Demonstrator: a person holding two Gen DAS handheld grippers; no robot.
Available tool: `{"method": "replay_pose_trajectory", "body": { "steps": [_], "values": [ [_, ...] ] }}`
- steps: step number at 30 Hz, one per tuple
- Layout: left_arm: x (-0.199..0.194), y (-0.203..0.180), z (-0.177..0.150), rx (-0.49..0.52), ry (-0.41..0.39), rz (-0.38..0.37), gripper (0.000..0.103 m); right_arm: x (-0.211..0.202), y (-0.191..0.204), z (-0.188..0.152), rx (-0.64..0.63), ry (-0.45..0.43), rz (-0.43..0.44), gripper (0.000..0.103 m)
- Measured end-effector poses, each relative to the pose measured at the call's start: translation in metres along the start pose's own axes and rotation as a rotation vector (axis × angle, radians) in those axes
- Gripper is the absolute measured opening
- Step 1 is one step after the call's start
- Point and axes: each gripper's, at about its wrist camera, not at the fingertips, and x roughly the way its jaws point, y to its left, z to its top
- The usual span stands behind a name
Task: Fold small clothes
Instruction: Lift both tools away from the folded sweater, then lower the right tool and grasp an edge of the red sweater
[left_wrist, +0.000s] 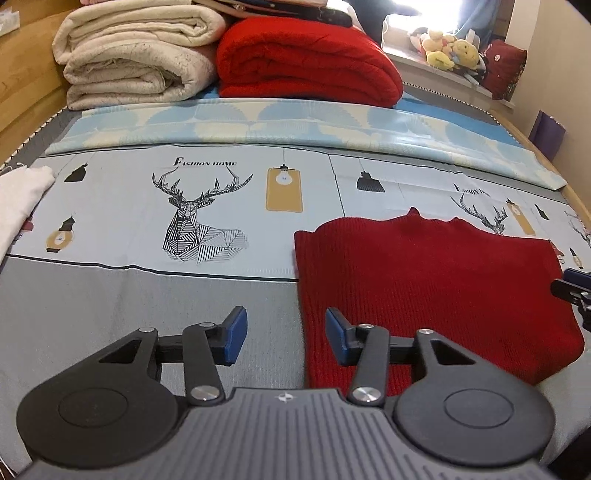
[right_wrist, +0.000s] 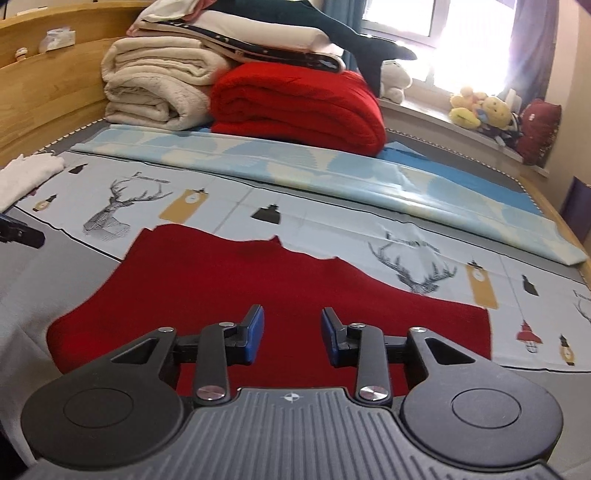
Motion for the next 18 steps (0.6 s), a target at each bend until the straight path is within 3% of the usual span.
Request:
{"method": "replay_pose_trajectory", "body": {
  "steps": [9,18],
  "values": [
    [0.003,0.011,-0.004,0.002,0.021,0.014,0.052,0.018,0.047,0.005,-0.095,0.025,0.133,0.035],
    [0.004,0.03,-0.008,-0.007,0.037,0.025,0.052,0.032,0.131,-0.015,-0.383,0.062,0.276,0.036]
  ]
}}
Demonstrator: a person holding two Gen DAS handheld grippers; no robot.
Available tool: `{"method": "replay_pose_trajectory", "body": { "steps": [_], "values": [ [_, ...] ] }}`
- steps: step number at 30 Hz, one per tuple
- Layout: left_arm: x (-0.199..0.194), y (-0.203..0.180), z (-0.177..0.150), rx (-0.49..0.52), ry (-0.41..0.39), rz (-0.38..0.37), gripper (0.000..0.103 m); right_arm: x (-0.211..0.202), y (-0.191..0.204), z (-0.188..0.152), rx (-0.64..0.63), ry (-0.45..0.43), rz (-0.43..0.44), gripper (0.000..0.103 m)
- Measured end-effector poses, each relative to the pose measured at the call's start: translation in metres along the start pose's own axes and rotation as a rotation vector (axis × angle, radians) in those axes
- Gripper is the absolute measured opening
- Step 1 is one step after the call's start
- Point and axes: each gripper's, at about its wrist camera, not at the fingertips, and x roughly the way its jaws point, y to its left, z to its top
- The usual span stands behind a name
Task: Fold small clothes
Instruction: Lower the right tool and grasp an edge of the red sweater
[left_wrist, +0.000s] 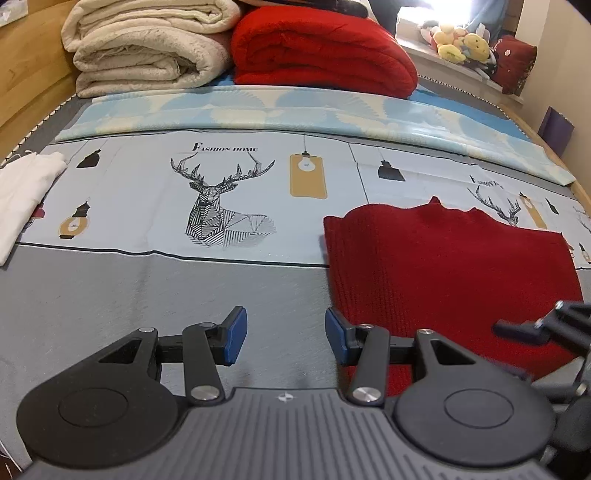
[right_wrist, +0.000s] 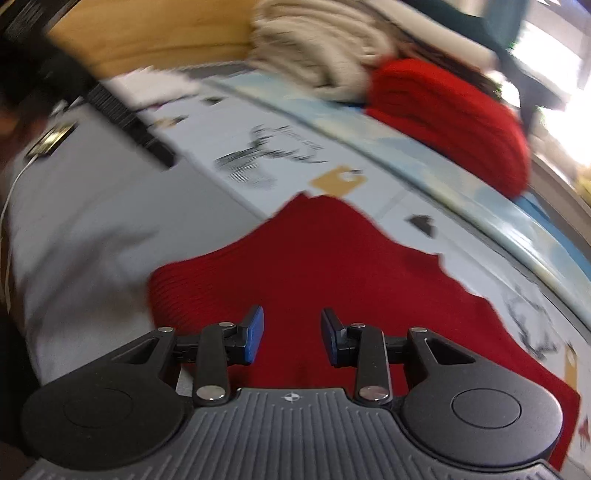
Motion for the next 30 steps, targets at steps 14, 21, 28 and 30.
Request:
{"method": "replay_pose_trajectory", "body": {
  "steps": [14,21,28,30],
  "values": [
    [0.014,0.017,-0.009,-0.003,0.038,-0.01,0.052,0.055,0.08,-0.021,-0.328,0.125,0.043,0.062],
    [0.02,0.02,-0.01,-0.007,0.051,-0.016,0.052,0.069,0.09,-0.026,-0.379,0.097,-0.028,0.07],
    [0.031,0.012,-0.006,-0.027,0.08,-0.047,0.053,0.068,0.092,-0.023,-0.392,0.053,-0.023,0.043],
    [0.037,0.009,-0.003,-0.058,0.104,-0.08,0.059,0.063,0.087,-0.018,-0.371,0.033,-0.02,0.029]
  ]
}}
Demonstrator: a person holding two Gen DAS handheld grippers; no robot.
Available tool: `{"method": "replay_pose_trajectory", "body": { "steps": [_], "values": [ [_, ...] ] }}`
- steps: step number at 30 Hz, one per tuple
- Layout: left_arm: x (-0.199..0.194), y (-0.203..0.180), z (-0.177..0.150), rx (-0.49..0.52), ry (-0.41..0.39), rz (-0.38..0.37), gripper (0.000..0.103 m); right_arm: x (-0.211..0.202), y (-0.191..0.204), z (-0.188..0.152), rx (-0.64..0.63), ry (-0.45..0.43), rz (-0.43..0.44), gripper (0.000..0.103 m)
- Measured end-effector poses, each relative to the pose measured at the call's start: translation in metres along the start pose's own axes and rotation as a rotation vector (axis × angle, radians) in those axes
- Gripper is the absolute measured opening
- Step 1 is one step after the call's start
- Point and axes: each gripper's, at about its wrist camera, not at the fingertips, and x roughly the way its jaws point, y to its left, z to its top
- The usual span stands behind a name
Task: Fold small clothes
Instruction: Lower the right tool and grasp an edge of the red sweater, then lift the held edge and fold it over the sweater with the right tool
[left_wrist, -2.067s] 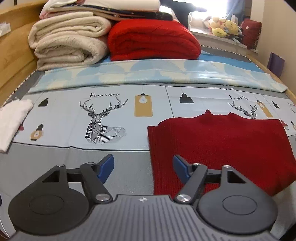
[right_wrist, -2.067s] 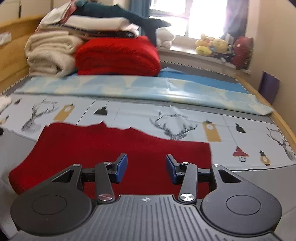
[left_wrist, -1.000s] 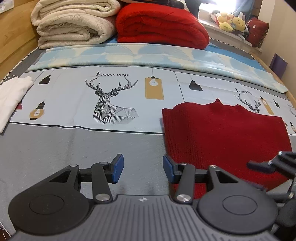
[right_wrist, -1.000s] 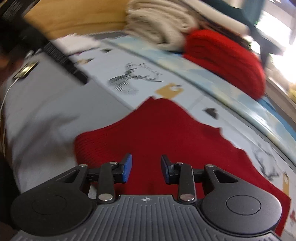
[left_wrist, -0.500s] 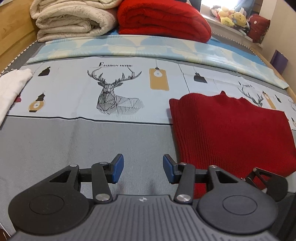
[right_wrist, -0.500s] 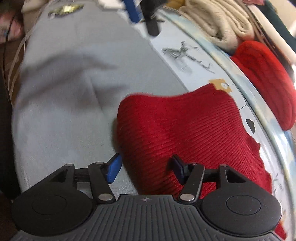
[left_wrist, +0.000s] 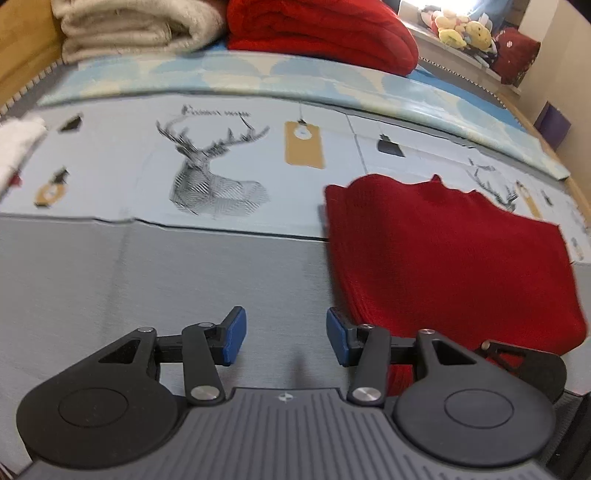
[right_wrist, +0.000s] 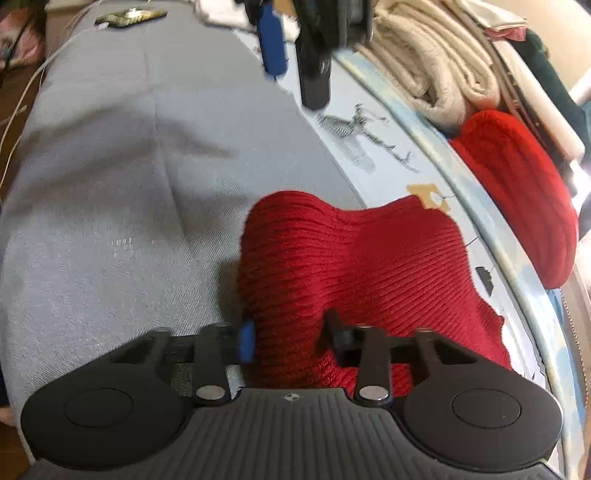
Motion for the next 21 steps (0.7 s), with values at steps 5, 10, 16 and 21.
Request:
{"method": "replay_pose_trajectory", "body": {
  "steps": [5,10,16,21],
  "values": [
    [0.024,-0.009,0.012,-0.15,0.086,-0.19,0.086,-0.036,-0.038,0.003,0.179,-0.084,-0.011,0.017],
    [0.056,-0.017,0.026,-0.344,0.164,-0.347,0.086,-0.072,-0.061,-0.014,0.243,-0.172,-0.015,0.016],
    [0.09,-0.034,0.04,-0.427,0.216,-0.423,0.086,-0.093,-0.07,-0.038,0.265,-0.208,0.006,0.016],
    [0.096,-0.028,0.051,-0.52,0.177,-0.465,0.086,-0.097,-0.069,-0.04,0.243,-0.213,0.012,0.016]
  ]
}}
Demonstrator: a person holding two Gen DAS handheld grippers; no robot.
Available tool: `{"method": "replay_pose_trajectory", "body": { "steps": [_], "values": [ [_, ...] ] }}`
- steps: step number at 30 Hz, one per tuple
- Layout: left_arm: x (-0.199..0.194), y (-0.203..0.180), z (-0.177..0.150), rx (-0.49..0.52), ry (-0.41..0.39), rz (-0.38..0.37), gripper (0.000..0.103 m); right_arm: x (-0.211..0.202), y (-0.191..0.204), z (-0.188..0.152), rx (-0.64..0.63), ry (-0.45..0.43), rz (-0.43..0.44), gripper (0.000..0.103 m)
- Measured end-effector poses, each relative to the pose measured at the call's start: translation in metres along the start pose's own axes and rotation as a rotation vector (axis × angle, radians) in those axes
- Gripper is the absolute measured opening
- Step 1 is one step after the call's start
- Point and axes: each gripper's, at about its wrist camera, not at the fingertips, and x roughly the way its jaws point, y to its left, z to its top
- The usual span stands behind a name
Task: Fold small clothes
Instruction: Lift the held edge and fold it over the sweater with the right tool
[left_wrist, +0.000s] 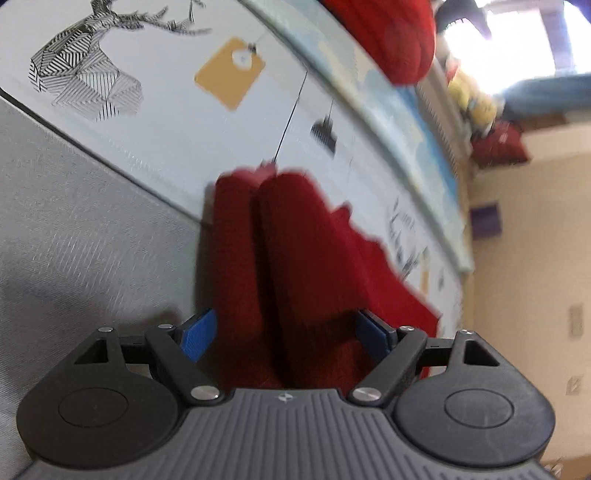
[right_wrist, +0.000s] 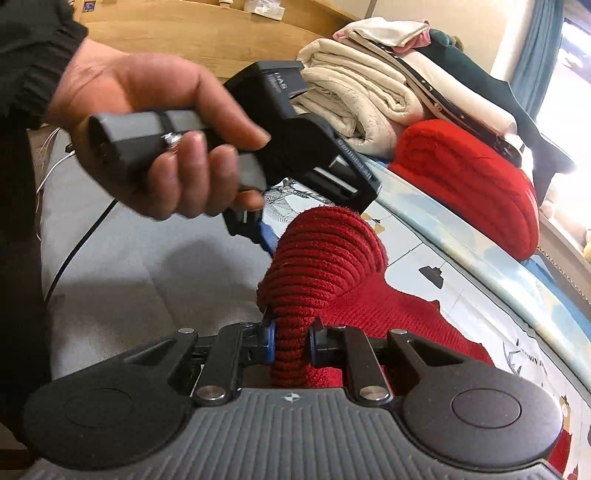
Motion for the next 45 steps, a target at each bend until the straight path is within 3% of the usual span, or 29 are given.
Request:
{"method": "replay_pose_trajectory", "body": {
  "steps": [3,5,9,10,12,15,17,19,24,32,33,40,45],
  "values": [
    [-0.017,-0.002,0.007,-0.024,-0.092,-0.052,0.086,0.003,0.002,0.001,-0.01,0.007,0.008,0.016],
    [-0.016,-0.007,0.006,0.016,-0.083,-0.051,0.087,0.006,0.004,0.001,-0.018,0.014,0.013,0.016],
    [-0.002,-0.016,-0.001,0.141,0.006,0.117,0.09,0.012,0.01,0.002,-0.039,0.03,0.021,0.016],
    [0.001,-0.017,-0.002,0.164,0.014,0.156,0.095,0.013,0.011,0.003,-0.043,0.035,0.022,0.016],
    [0.003,-0.01,-0.002,0.143,0.021,0.183,0.096,0.016,0.012,0.004,-0.04,0.043,0.026,0.016],
    [0.007,-0.001,-0.001,0.085,0.045,0.138,0.096,0.019,0.013,0.005,-0.043,0.049,0.029,0.016],
    [0.006,0.001,0.0,0.035,0.048,0.023,0.096,0.021,0.014,0.005,-0.047,0.053,0.034,0.016],
    [0.003,0.0,0.002,0.039,0.033,-0.036,0.096,0.022,0.016,0.004,-0.056,0.058,0.038,0.016],
    [0.046,0.006,-0.009,0.088,0.184,0.175,0.096,0.024,0.016,0.004,-0.056,0.062,0.042,0.016],
    [0.068,0.015,-0.003,0.072,0.187,0.113,0.095,0.024,0.011,0.005,-0.022,0.061,0.056,0.016],
    [0.069,0.013,-0.003,0.082,0.188,0.104,0.091,0.024,0.01,0.006,-0.013,0.061,0.061,0.016],
    [0.064,0.003,-0.005,0.143,0.172,0.098,0.039,0.031,0.011,0.014,0.029,0.056,0.094,0.016],
    [0.016,-0.008,0.001,0.157,0.061,0.073,0.033,0.028,0.007,0.029,0.1,-0.008,0.126,0.016]
  ]
}}
